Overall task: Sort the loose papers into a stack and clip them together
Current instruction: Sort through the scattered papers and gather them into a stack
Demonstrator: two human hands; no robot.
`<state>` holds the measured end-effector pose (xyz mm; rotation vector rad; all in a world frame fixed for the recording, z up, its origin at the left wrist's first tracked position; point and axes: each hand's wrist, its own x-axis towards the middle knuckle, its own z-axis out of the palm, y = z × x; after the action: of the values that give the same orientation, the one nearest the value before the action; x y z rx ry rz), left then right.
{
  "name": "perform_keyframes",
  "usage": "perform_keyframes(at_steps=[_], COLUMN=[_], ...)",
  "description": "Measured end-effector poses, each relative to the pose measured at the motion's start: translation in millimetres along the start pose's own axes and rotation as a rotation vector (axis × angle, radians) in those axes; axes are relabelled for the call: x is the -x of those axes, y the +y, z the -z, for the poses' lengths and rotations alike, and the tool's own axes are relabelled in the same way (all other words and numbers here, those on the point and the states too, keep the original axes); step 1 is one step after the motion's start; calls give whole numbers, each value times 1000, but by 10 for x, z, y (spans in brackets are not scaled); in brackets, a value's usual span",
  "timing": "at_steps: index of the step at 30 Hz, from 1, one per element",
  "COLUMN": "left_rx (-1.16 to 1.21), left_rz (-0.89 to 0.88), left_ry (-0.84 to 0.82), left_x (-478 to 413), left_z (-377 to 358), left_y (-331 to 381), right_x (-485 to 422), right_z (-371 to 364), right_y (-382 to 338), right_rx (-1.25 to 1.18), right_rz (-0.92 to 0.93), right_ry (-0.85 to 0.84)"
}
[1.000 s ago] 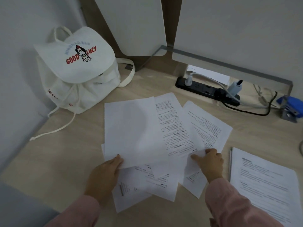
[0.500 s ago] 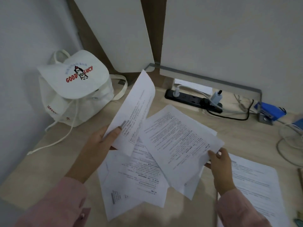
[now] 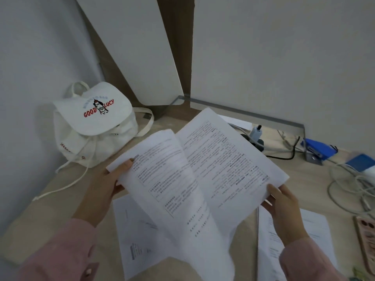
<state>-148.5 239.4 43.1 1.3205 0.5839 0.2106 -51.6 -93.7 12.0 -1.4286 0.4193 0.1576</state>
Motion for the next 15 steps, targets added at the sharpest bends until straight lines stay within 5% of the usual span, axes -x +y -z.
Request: perform_keyframes(at_steps=[5,10,15], left_rx=[-81,108,-51], left_rz=[237,384,429], left_ry=[165,361,200], left_x=[-159,-172,9], left_z=[278,377,283], left_y=[-671,-1053,-1370], right_x=[-34,-103,-201], right_z=[-10,29,57], right_y=[181,337,438], right_rx=[-8,-19,-102], right_rz=[-69,-122,-267], right_ry=[40,113,111])
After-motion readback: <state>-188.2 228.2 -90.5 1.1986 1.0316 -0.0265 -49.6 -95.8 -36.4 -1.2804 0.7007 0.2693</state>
